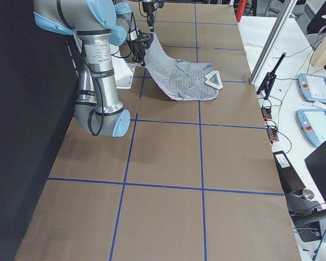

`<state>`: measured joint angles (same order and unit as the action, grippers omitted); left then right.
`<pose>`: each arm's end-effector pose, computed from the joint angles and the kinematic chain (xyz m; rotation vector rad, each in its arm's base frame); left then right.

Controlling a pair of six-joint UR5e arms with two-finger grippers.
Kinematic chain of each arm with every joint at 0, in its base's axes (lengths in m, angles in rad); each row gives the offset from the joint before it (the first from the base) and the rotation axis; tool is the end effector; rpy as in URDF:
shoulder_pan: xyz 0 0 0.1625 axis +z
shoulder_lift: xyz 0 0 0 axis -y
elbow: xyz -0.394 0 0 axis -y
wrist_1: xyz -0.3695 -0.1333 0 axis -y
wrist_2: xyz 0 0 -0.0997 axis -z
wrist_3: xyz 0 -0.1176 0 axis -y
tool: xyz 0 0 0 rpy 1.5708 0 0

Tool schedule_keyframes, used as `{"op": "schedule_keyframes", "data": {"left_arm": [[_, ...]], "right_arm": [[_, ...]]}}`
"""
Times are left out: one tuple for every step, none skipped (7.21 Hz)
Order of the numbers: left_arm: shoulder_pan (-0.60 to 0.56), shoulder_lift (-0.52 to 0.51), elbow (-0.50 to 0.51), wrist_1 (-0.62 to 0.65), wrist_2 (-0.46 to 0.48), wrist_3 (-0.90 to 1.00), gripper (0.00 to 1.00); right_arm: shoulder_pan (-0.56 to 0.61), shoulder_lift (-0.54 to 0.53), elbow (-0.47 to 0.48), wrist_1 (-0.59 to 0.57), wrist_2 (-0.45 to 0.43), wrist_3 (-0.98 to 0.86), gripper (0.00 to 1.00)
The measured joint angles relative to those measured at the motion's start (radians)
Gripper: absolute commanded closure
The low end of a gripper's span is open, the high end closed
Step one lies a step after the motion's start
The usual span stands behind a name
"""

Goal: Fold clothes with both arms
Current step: 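Lift the hem with both grippers and fold it toward the collar, then lay the hem down near the collar and open both grippers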

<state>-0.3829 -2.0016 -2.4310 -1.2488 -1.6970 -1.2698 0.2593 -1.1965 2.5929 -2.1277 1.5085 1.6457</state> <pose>0.3446 -0.2665 0.1492 0.2150 0.9505 -0.0142 -0.3139 -0.2288 0.1695 0.1363 -0.8346 0.3403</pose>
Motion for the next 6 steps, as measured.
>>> {"op": "schedule_keyframes", "data": {"left_arm": [[-0.078,-0.041,0.066,-0.002,-0.023,0.059,1.00],[-0.146,-0.078,0.127,-0.006,-0.039,0.109,1.00],[-0.207,-0.121,0.192,-0.011,-0.051,0.152,1.00],[-0.259,-0.165,0.264,-0.027,-0.062,0.186,1.00],[-0.294,-0.192,0.343,-0.076,-0.068,0.204,1.00],[-0.318,-0.204,0.434,-0.161,-0.070,0.212,1.00]], "right_arm": [[0.089,0.025,-0.044,-0.002,0.029,-0.070,1.00],[0.162,0.054,-0.121,0.013,0.054,-0.122,1.00],[0.209,0.084,-0.209,0.053,0.064,-0.146,1.00],[0.244,0.101,-0.294,0.114,0.068,-0.157,1.00],[0.274,0.113,-0.375,0.183,0.069,-0.168,1.00],[0.306,0.128,-0.471,0.266,0.070,-0.180,1.00]]}}
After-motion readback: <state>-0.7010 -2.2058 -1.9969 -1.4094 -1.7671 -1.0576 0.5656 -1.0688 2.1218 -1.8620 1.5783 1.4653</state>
